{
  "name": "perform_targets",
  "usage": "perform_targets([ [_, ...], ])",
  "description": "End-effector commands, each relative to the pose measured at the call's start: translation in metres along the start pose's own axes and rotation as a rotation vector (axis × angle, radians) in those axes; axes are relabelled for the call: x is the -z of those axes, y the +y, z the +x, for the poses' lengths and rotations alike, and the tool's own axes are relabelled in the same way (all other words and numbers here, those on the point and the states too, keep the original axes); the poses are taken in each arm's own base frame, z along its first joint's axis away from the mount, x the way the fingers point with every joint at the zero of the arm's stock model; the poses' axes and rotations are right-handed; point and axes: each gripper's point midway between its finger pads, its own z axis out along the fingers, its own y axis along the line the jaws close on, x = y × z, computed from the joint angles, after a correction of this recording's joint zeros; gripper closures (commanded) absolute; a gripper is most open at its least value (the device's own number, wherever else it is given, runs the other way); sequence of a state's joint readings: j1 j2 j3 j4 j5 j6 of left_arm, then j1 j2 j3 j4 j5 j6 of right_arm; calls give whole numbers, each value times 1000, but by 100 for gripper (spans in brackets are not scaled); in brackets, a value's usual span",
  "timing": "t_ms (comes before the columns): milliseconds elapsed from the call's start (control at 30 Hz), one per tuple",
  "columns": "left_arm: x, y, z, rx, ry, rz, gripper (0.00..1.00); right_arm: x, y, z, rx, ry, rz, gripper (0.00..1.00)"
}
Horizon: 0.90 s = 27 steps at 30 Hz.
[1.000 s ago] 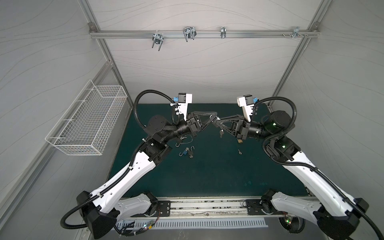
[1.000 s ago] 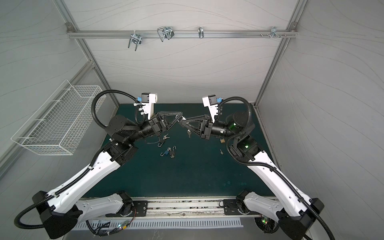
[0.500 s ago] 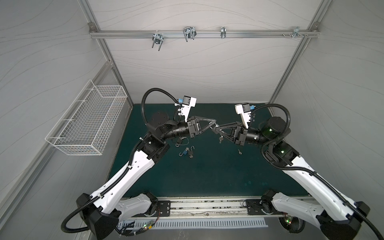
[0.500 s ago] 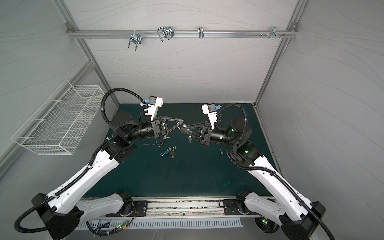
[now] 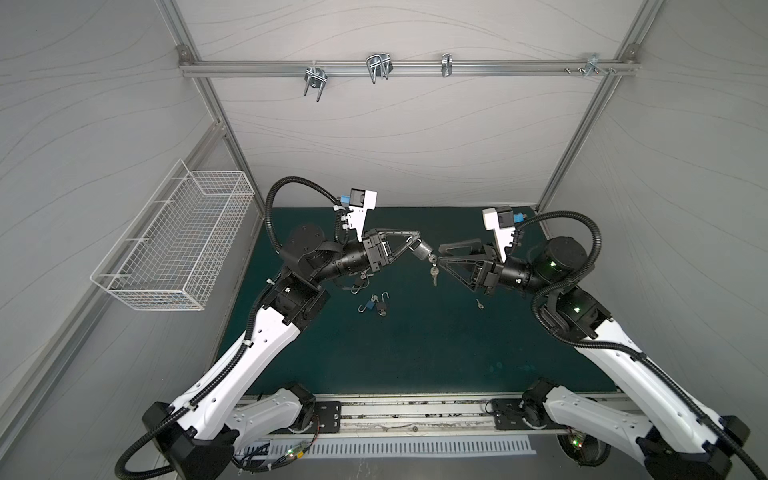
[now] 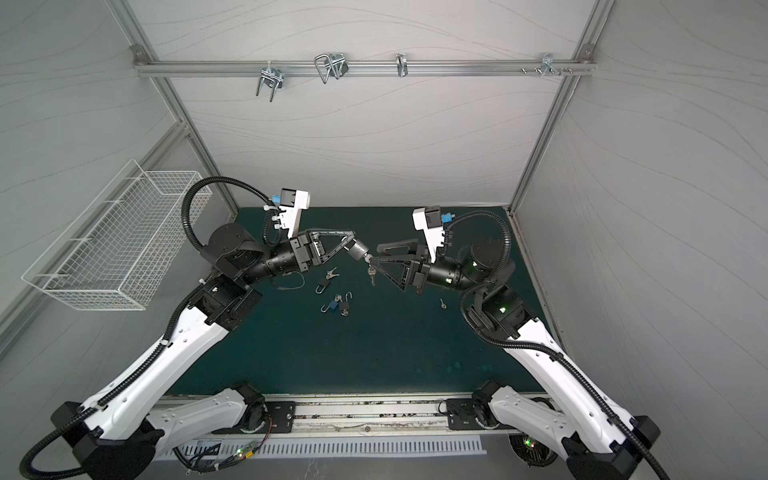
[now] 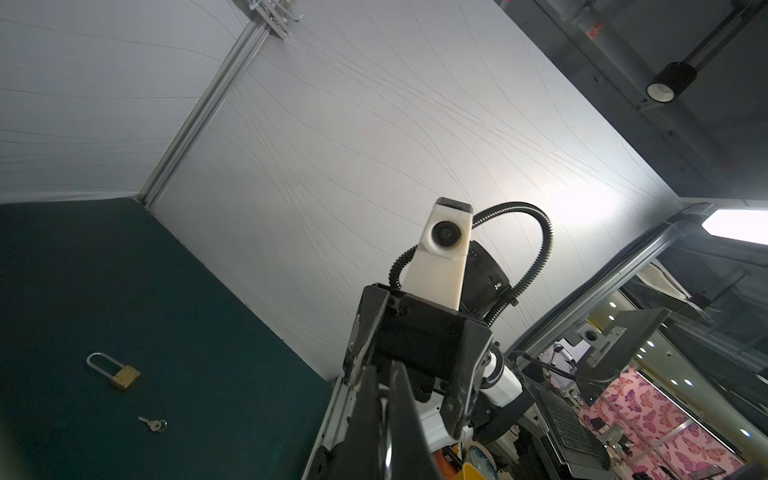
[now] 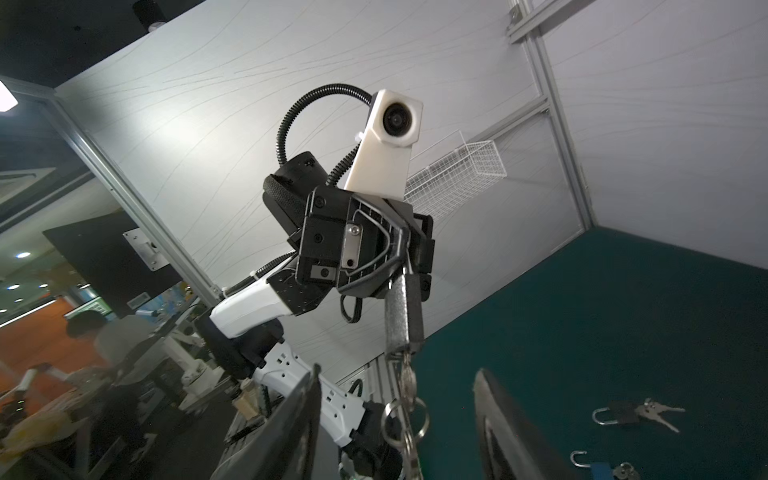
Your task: Lock with the key
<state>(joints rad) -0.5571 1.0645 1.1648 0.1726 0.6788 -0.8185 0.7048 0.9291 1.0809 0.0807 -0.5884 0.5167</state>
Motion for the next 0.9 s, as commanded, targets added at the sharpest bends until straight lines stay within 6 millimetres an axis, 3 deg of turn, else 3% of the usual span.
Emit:
perform_targets([
  [0, 7, -16, -21, -57, -76, -11, 100, -1, -6, 8, 137, 37, 118, 41],
  [467, 7, -7, -18, -42, -81, -30, 100, -19, -15, 19, 190, 101, 199, 46],
  [867, 6, -6, -18, -44, -78, -30, 100, -19, -20, 19, 187, 106, 227, 67],
])
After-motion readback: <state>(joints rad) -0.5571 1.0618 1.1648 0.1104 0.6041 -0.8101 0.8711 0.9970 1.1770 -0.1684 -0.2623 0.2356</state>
